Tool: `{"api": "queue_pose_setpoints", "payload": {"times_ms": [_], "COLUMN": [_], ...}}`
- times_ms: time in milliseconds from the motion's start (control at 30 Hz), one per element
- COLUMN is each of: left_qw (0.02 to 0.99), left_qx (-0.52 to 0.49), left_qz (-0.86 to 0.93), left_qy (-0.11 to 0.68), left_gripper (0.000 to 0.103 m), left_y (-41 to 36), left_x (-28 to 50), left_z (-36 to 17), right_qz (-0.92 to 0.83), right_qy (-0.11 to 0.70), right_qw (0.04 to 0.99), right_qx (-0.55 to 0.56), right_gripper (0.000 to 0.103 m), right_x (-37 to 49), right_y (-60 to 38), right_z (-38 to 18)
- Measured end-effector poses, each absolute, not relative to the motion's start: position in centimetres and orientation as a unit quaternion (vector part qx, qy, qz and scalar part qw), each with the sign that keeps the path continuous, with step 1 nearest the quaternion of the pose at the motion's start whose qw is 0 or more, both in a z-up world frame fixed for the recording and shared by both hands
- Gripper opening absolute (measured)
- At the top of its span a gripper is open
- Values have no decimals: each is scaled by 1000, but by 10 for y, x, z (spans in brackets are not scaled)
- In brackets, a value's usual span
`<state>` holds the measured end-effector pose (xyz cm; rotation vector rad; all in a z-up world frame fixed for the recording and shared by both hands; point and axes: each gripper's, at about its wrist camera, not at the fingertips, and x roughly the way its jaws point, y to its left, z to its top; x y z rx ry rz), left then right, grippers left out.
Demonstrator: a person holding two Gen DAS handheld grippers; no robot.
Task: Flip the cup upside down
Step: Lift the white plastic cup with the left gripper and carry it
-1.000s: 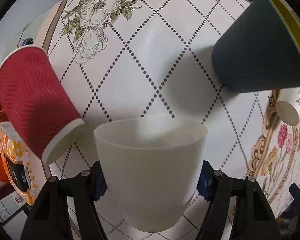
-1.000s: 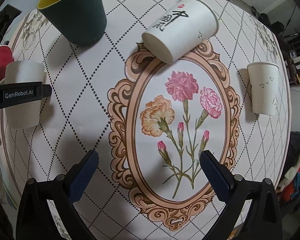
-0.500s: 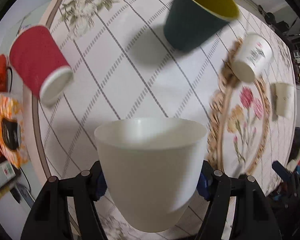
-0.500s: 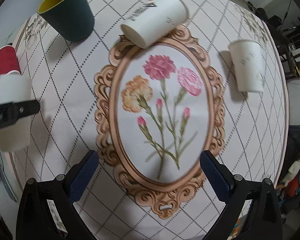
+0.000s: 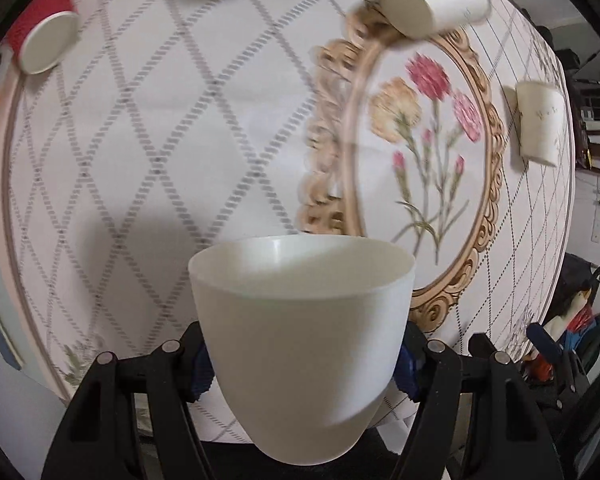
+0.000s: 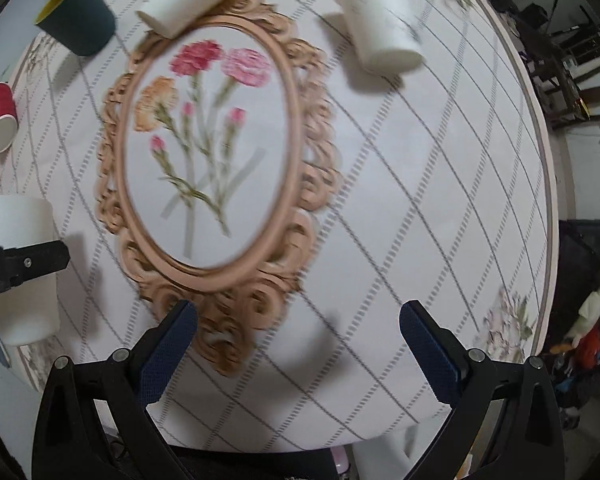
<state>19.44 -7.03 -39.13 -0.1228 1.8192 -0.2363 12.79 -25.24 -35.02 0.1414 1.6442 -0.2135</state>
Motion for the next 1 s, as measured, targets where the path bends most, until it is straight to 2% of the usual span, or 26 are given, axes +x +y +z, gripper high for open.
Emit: {"api": "queue_pose_setpoints", "payload": {"times_ms": [433,1000], "left_qw": [635,633], "left_qx": [17,54], "left_qz": [-94,-92], "left_qy": [767,767], "left_gripper": [68,69], "left_y": [-171,-197], "left_x": [195,200], "left_z": [-425,-439], "right_qz": [-122,-120], "right_qy": [726,729], "right_qw": [673,668], "right_qx": [71,82], "right_gripper": [102,102], "right_x": [65,68], "right_y": [-357,-378], "right_z": [-326,-334]}}
